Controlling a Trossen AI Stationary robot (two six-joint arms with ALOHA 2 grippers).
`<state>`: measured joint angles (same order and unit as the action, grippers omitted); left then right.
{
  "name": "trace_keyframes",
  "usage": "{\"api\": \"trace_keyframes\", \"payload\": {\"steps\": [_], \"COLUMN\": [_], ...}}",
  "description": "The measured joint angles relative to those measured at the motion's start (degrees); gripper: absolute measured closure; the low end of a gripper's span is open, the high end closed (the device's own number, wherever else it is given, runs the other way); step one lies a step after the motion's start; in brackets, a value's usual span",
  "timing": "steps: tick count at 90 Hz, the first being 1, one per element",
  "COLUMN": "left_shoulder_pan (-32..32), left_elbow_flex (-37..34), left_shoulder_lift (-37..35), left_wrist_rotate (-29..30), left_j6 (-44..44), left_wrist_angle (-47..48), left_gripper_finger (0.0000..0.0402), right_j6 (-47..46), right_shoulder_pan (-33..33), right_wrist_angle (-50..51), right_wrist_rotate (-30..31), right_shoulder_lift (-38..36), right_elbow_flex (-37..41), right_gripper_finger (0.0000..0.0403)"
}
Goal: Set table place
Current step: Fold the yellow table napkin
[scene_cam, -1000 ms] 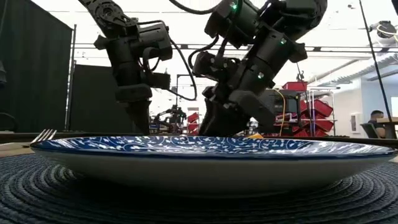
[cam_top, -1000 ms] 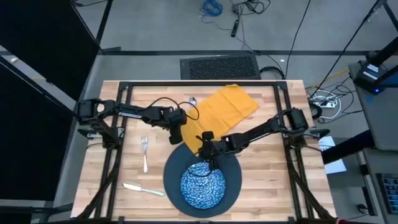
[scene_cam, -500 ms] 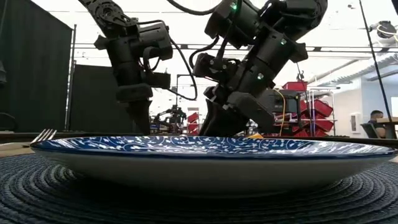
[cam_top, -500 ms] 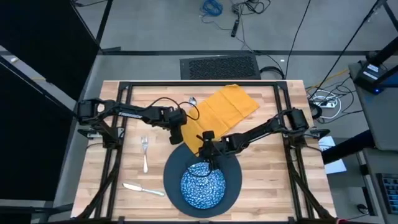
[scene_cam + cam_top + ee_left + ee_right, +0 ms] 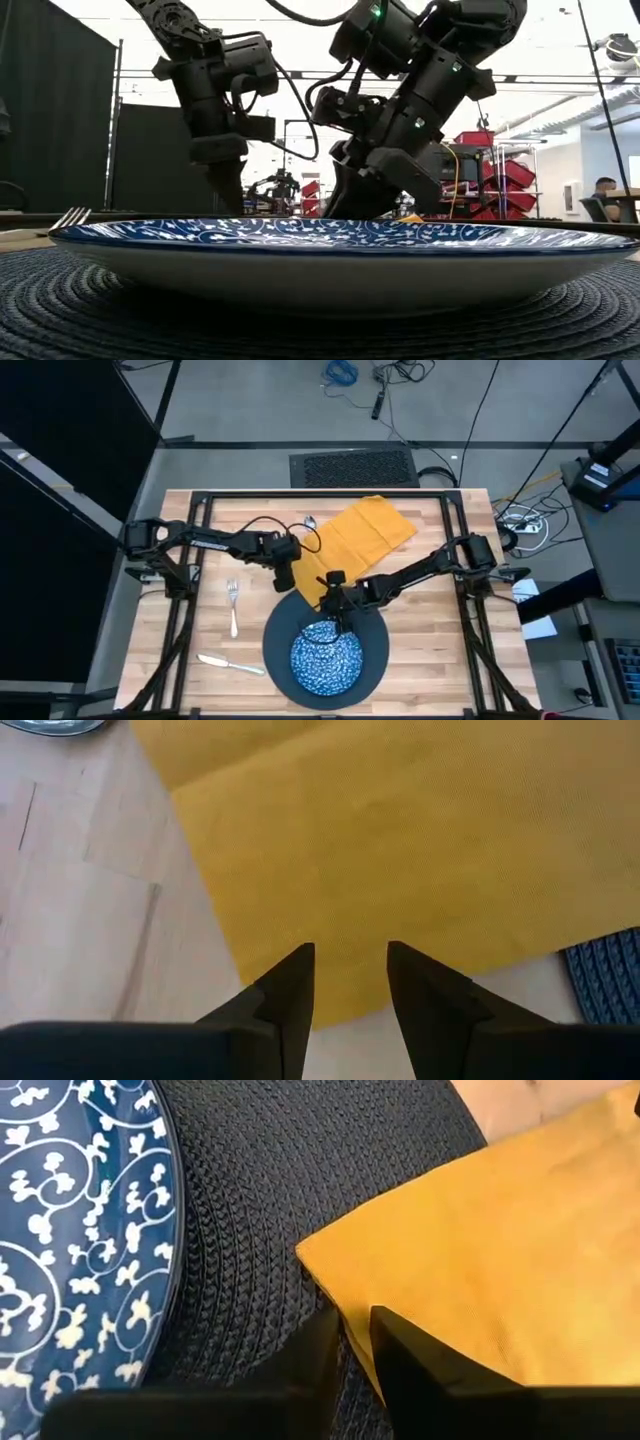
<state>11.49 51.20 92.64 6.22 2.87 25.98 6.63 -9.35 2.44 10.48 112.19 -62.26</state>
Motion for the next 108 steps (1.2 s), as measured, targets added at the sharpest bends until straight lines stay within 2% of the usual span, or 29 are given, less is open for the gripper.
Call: {"api": "trace_keyframes", "payload": {"steps": [14,42,63,89,108], "left_shoulder_pan": [0.0,0.0,0.0,-1.98,-2.25], "left_elbow_flex": [0.0,0.0,0.0,0.0,-0.36], "left_shoulder_lift": [0.0,0.0,0.0,0.0,0.0], "left_wrist_rotate": [0.0,0.0,0.01,0.02,0.68], "left_j6": [-0.01,-0.06,-0.85,-16.25,-27.48], "left_wrist_angle": [0.0,-0.09,-0.14,0.0,0.47], "left_gripper_finger": [0.0288,0.0288,0.0288,0.0288,0.0288], "right_j6": [0.0,-0.1,0.02,-2.41,-4.21], "right_shoulder_pan": [-0.02,-0.02,-0.02,-0.02,-0.02], "right_wrist_angle": [0.07,-1.68,-2.11,4.83,6.93], "right_wrist_rotate": [0.13,4.49,4.72,6.16,6.02], "right_shoulder_lift": [0.01,0.03,-1.36,-6.55,-7.55], "right_elbow_flex": [0.0,0.0,-0.01,-0.04,-0.04], "right_gripper_finger": [0.0397,0.0402,0.0403,0.0403,0.0403]}}
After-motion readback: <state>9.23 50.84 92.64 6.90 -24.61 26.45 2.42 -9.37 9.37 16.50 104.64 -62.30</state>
